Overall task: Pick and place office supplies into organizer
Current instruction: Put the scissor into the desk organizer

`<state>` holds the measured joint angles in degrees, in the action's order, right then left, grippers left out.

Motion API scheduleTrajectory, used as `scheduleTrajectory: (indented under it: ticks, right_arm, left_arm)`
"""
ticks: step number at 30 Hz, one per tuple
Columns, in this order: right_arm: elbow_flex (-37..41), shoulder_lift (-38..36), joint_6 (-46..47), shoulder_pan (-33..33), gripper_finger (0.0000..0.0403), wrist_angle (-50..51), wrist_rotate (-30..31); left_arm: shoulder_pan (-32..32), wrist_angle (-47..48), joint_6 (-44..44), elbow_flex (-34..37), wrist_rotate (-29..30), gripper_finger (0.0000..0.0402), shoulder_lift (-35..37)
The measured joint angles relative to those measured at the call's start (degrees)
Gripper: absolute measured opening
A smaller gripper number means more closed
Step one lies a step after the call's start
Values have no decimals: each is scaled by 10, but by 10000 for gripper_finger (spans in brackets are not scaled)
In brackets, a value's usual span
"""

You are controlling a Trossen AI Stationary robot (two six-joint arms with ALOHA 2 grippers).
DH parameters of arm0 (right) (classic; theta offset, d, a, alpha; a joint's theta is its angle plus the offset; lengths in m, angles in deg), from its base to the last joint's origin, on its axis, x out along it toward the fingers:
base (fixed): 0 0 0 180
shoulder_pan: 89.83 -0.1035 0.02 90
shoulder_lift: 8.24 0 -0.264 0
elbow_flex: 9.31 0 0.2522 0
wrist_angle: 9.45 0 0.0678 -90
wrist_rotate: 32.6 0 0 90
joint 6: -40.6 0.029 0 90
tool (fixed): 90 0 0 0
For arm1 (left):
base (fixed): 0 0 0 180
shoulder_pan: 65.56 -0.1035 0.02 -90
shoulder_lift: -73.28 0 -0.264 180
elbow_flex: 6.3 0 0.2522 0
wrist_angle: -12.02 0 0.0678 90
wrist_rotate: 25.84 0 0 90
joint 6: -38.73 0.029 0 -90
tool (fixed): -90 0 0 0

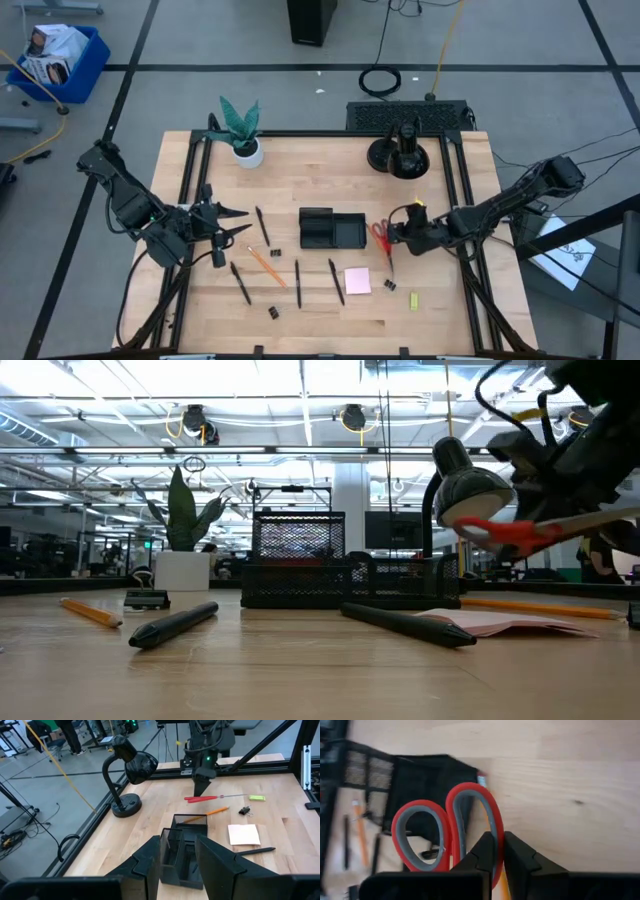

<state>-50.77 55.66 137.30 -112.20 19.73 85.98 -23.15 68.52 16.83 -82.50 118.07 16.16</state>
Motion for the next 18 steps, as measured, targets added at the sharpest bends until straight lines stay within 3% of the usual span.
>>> scheduleTrajectory:
  ticks: [13,18]
  right_arm:
    - [0,0,-212,-30,15,-254,89]
    - [0,0,-304,-41,15,-352,93]
  left_arm:
    - [0,0,-10,0,0,127,0]
    - [0,0,-13,0,0,127,0]
